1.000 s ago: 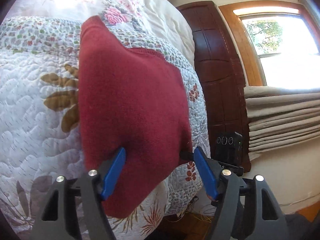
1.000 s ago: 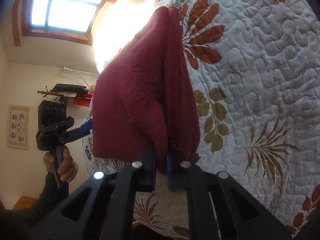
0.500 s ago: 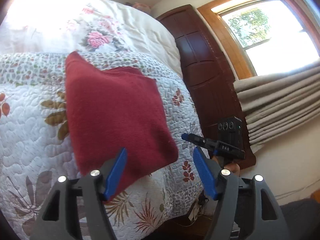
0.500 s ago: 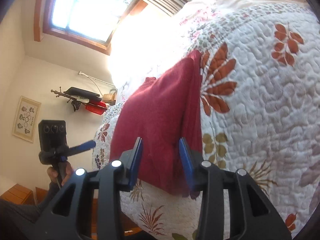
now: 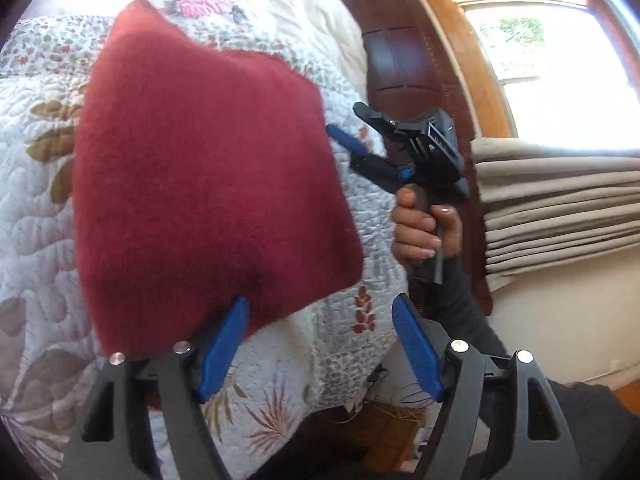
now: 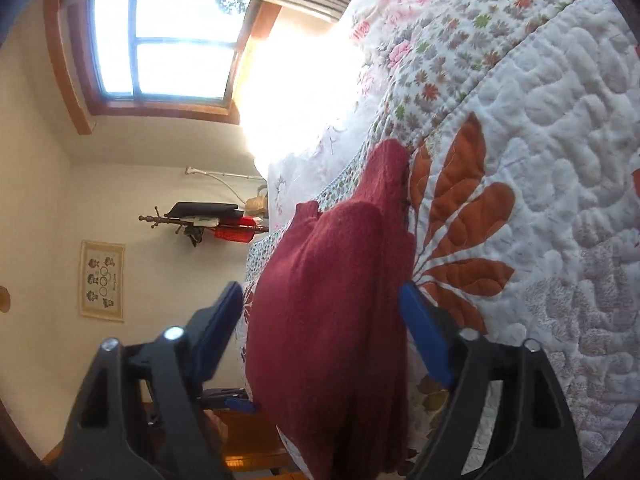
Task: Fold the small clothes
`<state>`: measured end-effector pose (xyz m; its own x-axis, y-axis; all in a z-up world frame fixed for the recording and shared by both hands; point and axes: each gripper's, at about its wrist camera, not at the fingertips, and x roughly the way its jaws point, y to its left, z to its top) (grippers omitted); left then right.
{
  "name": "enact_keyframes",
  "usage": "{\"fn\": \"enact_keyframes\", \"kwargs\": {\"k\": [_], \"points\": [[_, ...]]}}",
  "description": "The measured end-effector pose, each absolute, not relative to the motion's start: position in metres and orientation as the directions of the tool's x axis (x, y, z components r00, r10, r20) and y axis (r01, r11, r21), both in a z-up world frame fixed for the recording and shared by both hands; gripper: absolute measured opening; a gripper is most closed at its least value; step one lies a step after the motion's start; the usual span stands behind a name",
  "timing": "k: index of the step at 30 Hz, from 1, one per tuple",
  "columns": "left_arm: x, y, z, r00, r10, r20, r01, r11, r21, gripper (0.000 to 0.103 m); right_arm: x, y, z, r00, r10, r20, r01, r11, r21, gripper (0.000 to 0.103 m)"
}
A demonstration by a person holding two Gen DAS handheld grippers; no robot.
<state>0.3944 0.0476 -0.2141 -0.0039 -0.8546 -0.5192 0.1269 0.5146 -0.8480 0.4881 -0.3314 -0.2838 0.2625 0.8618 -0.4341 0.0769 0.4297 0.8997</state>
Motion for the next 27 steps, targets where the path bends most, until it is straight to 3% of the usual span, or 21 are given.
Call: {"fn": "enact_keyframes", "kwargs": {"k": [4, 8, 15, 21, 25, 26, 27], "points": [[0.404, 0.115, -0.222, 0.153, -0.842, -0.518, -0.011, 0.522, -0.853, 0.092, 0.506, -0.334, -0.326, 0.139, 0.91, -0.391, 0.175, 0.366, 0.914, 0.087], [0.41, 0.14, -0.266, 0.111, -0.829, -0.548, -0.138, 0.533, -0.834, 0.092, 0.508, -0.314, -0.346, 0.04, 0.942, -0.333, 0.178, 0.321, 0.93, 0.086], [0.414, 0.113, -0.303, 0.025, -0.879, -0.476, -0.152, 0.467, -0.871, 0.092, 0.529, -0.291, -0.344, -0.03, 0.939, -0.342, 0.15, 0.342, 0.928, 0.086], [0.419, 0.085, -0.296, -0.04, -0.856, -0.516, -0.094, 0.517, -0.851, 0.093, 0.536, -0.284, -0.313, -0.01, 0.933, -0.359, 0.069, 0.359, 0.931, 0.083], [0.423, 0.082, -0.31, -0.025, -0.854, -0.52, -0.152, 0.518, -0.842, 0.092, 0.541, -0.28, -0.328, -0.012, 0.924, -0.382, 0.111, 0.381, 0.918, 0.073], [0.423, 0.08, -0.309, -0.018, -0.849, -0.527, -0.158, 0.523, -0.837, 0.09, 0.541, -0.28, -0.325, -0.003, 0.917, -0.4, 0.101, 0.398, 0.912, 0.065], [0.423, 0.078, -0.307, -0.024, -0.836, -0.548, -0.147, 0.545, -0.826, 0.077, 0.541, -0.279, -0.321, 0.007, 0.91, -0.415, 0.086, 0.413, 0.907, 0.057]]}}
